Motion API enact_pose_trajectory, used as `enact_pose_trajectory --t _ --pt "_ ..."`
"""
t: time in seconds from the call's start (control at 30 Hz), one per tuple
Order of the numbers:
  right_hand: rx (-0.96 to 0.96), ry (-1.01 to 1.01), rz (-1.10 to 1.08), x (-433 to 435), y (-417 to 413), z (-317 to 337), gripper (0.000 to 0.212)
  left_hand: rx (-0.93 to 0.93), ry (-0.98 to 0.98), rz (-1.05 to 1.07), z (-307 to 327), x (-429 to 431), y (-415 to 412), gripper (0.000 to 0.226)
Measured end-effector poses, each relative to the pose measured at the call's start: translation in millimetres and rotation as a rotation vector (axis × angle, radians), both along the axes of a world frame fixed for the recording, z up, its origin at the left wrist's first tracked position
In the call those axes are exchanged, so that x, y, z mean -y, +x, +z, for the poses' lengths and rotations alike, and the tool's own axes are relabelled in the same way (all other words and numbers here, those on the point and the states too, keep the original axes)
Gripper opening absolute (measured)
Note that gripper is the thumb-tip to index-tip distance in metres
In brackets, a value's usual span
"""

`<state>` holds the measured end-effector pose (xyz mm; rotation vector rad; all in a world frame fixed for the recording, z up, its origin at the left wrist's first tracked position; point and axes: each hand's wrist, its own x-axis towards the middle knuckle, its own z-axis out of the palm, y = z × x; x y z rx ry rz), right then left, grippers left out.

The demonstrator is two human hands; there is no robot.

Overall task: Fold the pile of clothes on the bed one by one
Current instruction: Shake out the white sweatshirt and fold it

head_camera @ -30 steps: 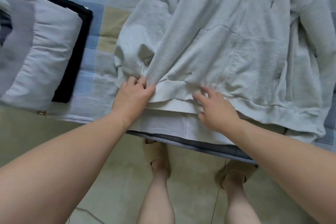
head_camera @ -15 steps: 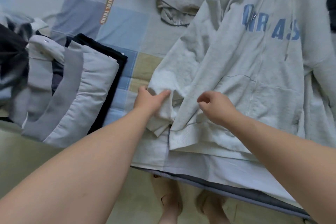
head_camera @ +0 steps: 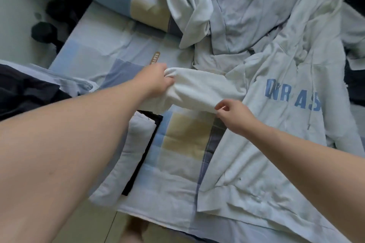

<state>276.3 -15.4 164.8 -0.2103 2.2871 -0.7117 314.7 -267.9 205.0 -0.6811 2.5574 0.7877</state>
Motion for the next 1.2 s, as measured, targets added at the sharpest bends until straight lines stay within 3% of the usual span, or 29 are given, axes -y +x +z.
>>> enact_pose_trajectory --t 0.2,0.43,0.53,0.67,0.73,0.77,1.0,1.13,1.2 --pt "-0.140 0.038 0.101 113.3 -19.1 -14.2 0.065 -0.081 -0.149 -0.250 -1.8 126.5 -50.7 0.021" --pt "-0.470 0.317 0.204 260.6 -3.1 -67.0 0.065 -0.027 -0.220 -0.164 -57.8 276.5 -61.9 0.034" --pt "-0.339 0.328 0.231 308.5 -4.2 -92.3 0.075 0.014 -0.168 -0.106 -101.1 299.7 -59.4 0.028" --pt "-0.137 0.350 0.293 341.0 -7.4 -113.5 0.087 0.187 0.026 -0.097 -151.0 308.5 -44.8 0.057" --pt "-0.116 0.353 0.283 346.7 -11.7 -118.4 0.087 0.205 0.007 -0.085 -162.5 315.2 -44.4 0.034" --pt "-0.115 0.353 0.277 348.0 -14.8 -120.4 0.087 0.197 0.017 -0.066 -165.2 318.7 -46.2 0.020" --pt "-0.174 0.276 0.216 347.0 -24.9 -125.3 0.087 -0.033 0.315 0.297 -162.7 322.6 -59.6 0.024" --pt "-0.288 0.386 0.188 345.2 -16.3 -123.7 0.089 0.005 0.084 0.302 -166.3 318.6 -49.0 0.026" --pt "-0.239 0.488 0.149 343.9 -13.4 -124.9 0.094 0.052 -0.034 0.256 -165.2 318.5 -41.9 0.030"
